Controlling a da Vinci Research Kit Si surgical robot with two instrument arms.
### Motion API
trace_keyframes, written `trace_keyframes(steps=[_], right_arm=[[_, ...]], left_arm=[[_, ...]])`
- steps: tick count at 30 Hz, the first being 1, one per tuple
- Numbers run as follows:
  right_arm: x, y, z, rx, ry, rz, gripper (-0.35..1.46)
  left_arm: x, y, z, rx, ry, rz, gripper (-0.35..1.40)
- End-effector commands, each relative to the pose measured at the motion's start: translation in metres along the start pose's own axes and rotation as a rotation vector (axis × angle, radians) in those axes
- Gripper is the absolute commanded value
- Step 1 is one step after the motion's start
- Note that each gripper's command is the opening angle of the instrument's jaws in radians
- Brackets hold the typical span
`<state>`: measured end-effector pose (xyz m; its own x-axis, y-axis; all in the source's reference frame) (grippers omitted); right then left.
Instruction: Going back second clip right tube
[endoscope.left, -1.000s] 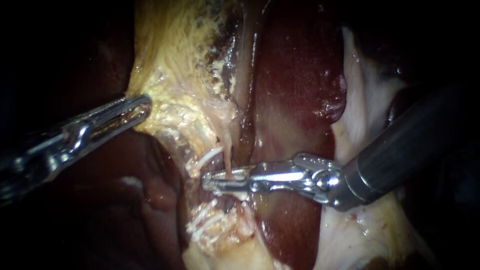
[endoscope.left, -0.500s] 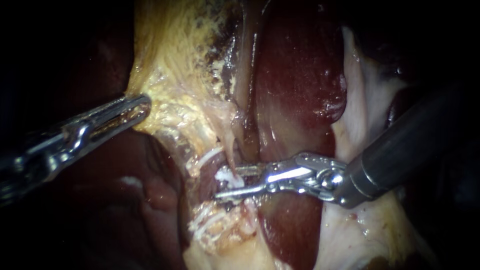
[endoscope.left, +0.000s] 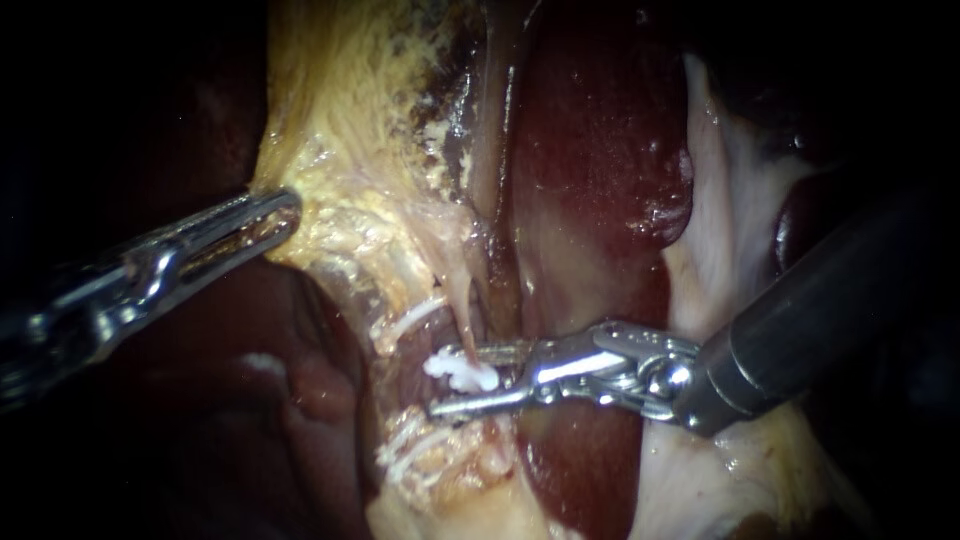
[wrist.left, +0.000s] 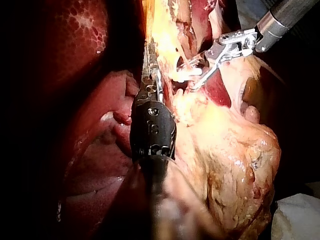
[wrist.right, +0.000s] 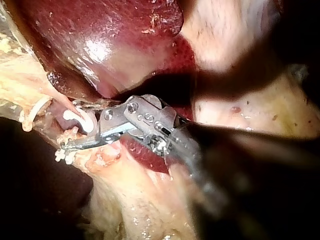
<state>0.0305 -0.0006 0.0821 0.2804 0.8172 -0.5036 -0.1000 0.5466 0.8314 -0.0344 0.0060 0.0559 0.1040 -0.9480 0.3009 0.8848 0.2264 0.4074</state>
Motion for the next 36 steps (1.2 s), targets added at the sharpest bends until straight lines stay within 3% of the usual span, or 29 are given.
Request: trace_keyframes(steps=[1, 7, 14, 19, 24, 28, 36], right_arm=[[-0.0001, 0.0004, -0.0001, -0.008, 0.004, -0.011, 0.60], [0.0003, 0.0016, -0.0014, -0.033, 0.015, -0.030, 0.60], [0.0013, 0.0012, -0.0029, -0.028, 0.016, -0.057, 0.60], [0.0020, 0.0004, -0.0050, -0.015, 0.016, -0.104, 0.60], [0.0042, -0.0008, -0.0085, -0.003, 0.010, -0.204, 0.60], [0.0063, -0.0018, -0.0107, 0.010, 0.031, -0.276, 0.60], [0.0081, -0.0033, -0.0126, 0.022, 0.039, -0.381, 0.60]], left_arm=[[0.0000, 0.0000, 0.0000, 0.000, 0.000, 0.000, -0.35], [0.0000, 0.0000, 0.0000, -0.001, 0.000, 0.000, -0.35], [0.0000, 0.0001, 0.0000, -0.001, 0.000, -0.001, -0.35], [0.0000, 0.0001, -0.0001, -0.001, 0.000, -0.001, -0.35], [0.0000, 0.0002, -0.0001, -0.001, 0.000, -0.001, -0.35], [0.0000, 0.0002, 0.0001, -0.001, 0.000, -0.001, -0.35], [0.0001, 0.0002, 0.0003, 0.001, 0.000, -0.001, -0.35]])
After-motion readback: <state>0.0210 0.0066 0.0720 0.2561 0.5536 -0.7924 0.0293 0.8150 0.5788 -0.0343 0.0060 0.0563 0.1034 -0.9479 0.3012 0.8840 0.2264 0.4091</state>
